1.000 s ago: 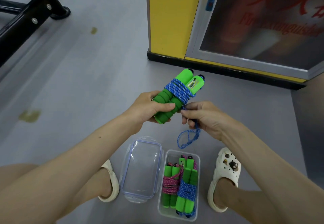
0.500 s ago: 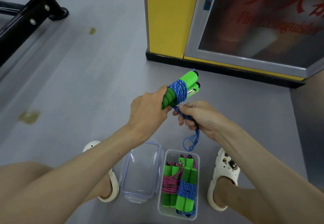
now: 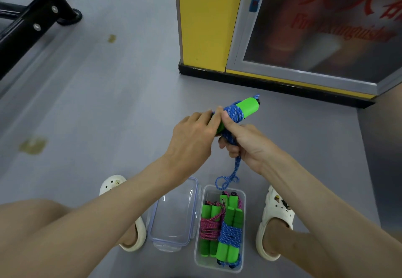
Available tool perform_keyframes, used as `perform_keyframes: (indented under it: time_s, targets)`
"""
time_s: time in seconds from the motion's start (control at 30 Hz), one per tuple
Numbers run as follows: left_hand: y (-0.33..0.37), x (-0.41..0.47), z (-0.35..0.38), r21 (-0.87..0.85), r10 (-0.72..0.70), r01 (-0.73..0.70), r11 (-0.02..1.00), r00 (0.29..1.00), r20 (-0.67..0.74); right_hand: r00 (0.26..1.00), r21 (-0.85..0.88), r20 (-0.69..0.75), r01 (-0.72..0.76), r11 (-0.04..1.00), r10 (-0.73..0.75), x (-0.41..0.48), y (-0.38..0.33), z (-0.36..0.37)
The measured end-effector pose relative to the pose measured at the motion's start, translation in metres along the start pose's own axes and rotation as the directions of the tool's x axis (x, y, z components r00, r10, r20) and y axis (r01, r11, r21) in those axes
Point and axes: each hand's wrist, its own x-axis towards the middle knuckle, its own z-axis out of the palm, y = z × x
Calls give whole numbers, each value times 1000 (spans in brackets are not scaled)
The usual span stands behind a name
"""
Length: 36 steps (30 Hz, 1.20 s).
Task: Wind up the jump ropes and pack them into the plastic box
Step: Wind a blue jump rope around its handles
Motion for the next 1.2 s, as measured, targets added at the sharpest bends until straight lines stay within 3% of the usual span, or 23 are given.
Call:
perform_keyframes:
  time_s: [0.13,0.2,0.23,0.3,0.37,0.43,0.5,0.6,0.67,0.8,1.03,1.13,1.2]
  targets:
    - [4,2,1,-209,-27,58,976,989,148,997,80,-70,40,996,-34,1,3,-4]
    - [3,8,-6,-375,-106,225,899,944,312,997,76,-65,46,996,-41,2,4,-6]
    - [2,14,-12,-483,-160,362,797,899,409,998,60,-54,46,997,-43,2,4,-8]
    - [-3,24,-24,-658,-282,609,444,792,542,999,23,-12,44,999,-44,2,5,-11]
    - [-11,29,-30,-673,-360,719,175,683,636,997,-17,59,48,999,-47,0,5,-11]
    - [-17,26,-33,-591,-309,804,63,579,754,991,-39,122,61,997,-56,-1,4,-9]
    - [-19,20,-34,-488,-169,872,-25,477,862,988,-57,142,75,996,-66,-2,2,-6]
    - [-22,16,-35,-455,-92,881,-130,446,890,991,-113,115,85,990,-72,-2,1,-4]
    - [-25,17,-35,-484,-168,864,-142,460,872,995,-116,76,77,990,-69,-3,1,-3]
    - [-23,18,-33,-549,-318,835,-39,511,799,999,-130,20,50,990,-48,-1,2,-4]
    - [-25,17,-30,-566,-372,823,39,538,756,1000,-340,-12,20,940,-26,-1,0,-8]
    - [-22,16,-29,-605,-394,773,192,625,674,995,-389,-89,-1,921,-37,1,1,-5]
    - [-20,17,-27,-609,-418,728,315,683,599,992,-283,-129,-28,959,-9,0,1,-4]
